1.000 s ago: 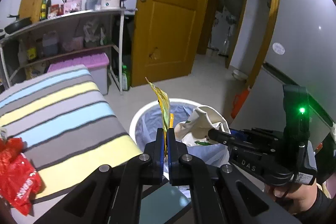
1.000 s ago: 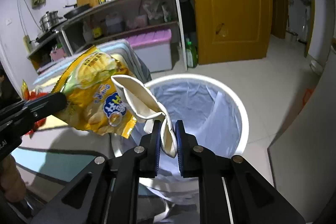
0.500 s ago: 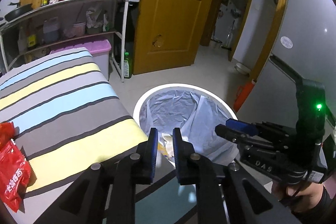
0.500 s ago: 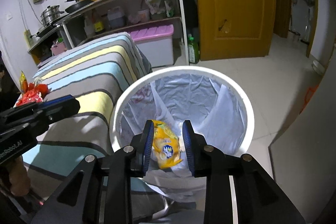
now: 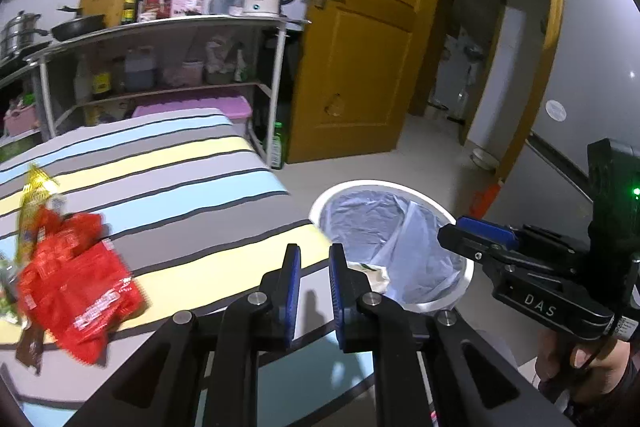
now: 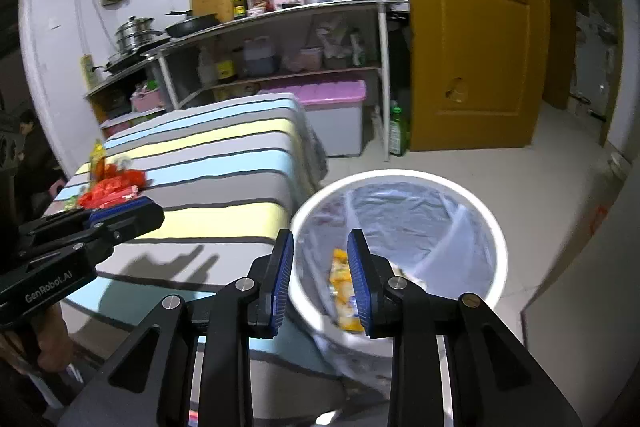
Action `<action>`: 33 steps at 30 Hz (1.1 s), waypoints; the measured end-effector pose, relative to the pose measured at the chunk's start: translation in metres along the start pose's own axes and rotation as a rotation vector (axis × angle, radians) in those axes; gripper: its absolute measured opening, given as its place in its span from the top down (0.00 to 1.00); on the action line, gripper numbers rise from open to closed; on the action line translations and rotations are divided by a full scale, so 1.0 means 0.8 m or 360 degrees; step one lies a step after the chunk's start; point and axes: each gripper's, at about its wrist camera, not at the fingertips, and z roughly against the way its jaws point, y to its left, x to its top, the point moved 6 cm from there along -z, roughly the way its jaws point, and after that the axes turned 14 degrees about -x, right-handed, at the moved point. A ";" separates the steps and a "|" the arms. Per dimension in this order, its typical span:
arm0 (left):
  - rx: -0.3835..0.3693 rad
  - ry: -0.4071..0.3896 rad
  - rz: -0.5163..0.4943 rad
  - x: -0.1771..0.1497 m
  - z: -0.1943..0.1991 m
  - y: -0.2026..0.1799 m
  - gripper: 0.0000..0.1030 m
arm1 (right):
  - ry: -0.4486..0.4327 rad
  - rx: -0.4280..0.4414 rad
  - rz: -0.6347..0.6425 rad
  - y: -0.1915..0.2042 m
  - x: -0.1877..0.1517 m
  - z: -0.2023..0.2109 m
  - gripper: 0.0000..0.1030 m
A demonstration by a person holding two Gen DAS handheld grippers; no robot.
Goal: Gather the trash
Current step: 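Move both tools back over the table toward the remaining wrappers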
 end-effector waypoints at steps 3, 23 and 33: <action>0.0042 -0.0032 0.0007 -0.005 0.023 0.010 0.87 | -0.0019 0.0029 0.0053 0.020 -0.001 0.009 0.72; 0.0385 -0.0201 0.0122 -0.049 0.166 0.090 0.73 | -0.0075 0.0349 0.0278 0.152 -0.003 0.045 0.56; 0.0617 -0.0271 0.0242 -0.077 0.234 0.147 0.60 | -0.0096 0.0451 0.0389 0.207 -0.010 0.052 0.50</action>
